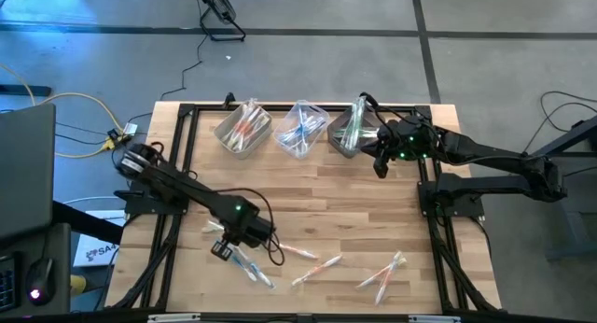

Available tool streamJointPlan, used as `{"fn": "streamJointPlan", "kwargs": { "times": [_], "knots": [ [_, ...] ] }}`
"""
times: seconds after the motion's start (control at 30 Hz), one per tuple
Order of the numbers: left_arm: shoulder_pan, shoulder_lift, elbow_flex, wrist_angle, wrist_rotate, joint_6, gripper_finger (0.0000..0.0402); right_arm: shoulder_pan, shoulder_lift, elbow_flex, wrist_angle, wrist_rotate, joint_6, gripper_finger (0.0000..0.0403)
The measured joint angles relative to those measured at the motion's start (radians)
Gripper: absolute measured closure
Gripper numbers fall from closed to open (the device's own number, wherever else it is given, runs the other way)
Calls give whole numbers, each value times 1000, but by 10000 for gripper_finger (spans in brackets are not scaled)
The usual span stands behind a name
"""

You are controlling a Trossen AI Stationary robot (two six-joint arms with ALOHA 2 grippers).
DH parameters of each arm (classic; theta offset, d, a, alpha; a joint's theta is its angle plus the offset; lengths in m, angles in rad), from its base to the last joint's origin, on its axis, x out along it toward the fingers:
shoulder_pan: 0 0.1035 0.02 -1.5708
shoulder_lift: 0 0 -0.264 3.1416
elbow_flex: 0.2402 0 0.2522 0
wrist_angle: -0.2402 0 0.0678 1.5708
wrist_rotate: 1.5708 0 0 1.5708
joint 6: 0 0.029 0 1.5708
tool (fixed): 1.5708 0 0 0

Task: Pick & Place Toothbrushes
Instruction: Put the green toothbrush into the black bin

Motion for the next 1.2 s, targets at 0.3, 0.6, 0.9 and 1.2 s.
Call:
{"fn": "streamJointPlan", "kwargs": {
  "times": [0.3,0.6,0.9,1.2],
  "knots": [
    [109,-21,179,-196,-121,-52,394,0,0,0,0,-50,-37,401],
    [344,-38,351,-230,-179,-21,394,0,-13,0,-1,-133,-61,401],
    [575,-40,469,-79,-141,132,394,0,-21,0,-1,-174,-34,401],
    [838,-40,482,94,118,209,394,0,-21,0,52,-92,-18,401]
  ]
}}
